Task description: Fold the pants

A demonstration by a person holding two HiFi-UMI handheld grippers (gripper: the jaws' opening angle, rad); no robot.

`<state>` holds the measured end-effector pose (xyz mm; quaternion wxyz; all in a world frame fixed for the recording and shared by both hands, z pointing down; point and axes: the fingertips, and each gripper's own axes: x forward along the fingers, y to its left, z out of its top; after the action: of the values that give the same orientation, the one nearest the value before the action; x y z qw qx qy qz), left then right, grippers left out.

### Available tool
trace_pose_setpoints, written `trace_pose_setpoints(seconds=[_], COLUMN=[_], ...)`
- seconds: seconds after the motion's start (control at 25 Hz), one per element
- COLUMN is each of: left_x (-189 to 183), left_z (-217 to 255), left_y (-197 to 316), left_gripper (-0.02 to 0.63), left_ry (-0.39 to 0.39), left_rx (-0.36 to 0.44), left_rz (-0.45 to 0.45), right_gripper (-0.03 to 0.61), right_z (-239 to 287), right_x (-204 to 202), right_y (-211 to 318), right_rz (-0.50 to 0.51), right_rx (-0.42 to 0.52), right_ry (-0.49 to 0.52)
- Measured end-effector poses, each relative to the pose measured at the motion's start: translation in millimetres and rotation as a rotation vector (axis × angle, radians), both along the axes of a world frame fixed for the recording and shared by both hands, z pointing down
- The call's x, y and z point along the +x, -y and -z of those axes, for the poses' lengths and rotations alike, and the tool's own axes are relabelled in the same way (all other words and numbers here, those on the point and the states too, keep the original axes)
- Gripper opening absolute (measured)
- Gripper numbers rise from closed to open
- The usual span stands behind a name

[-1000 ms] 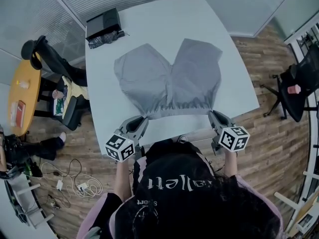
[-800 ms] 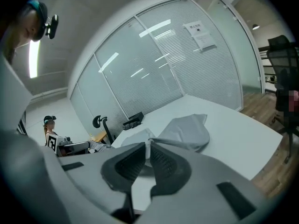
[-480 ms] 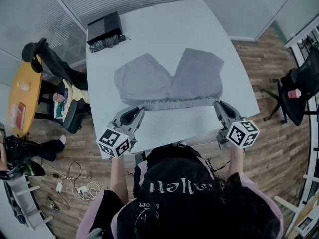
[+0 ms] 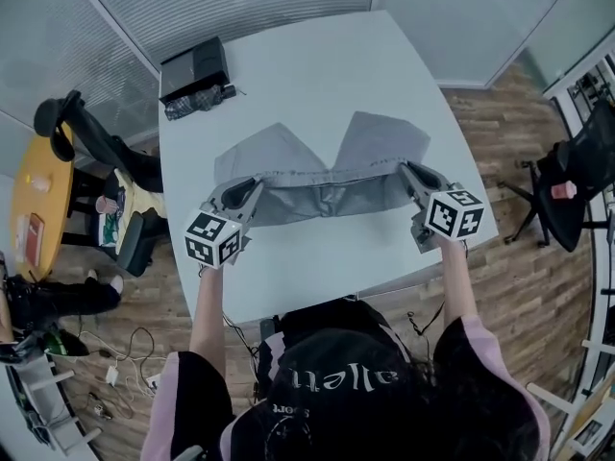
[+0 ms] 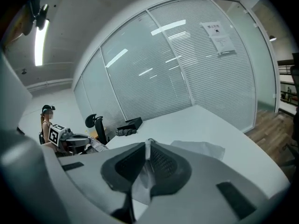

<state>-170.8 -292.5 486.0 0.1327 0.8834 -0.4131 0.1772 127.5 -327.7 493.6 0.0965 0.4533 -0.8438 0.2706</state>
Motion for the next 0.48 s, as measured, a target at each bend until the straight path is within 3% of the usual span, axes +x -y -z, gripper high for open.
trace_pose_setpoints(seconds=[0.32, 0.48], left_x=[-14.6, -16.1], left_z=[-38.0, -76.4], left_y=[66.3, 81.0], left_gripper=[0.055, 0.055], left_ry=[0.057, 0.09], left_rx=[-0.053, -0.121], left_rz=[0.008, 0.035], right_gripper=[0.044, 0.044], right_z=[-31.6, -73.7], right_x=[-9.9, -8.5], right_y=[70.8, 86.7], right_rz=[-0.001, -0.044], right_rx=[-0.054, -0.139], right_ry=[-0.012, -0.001])
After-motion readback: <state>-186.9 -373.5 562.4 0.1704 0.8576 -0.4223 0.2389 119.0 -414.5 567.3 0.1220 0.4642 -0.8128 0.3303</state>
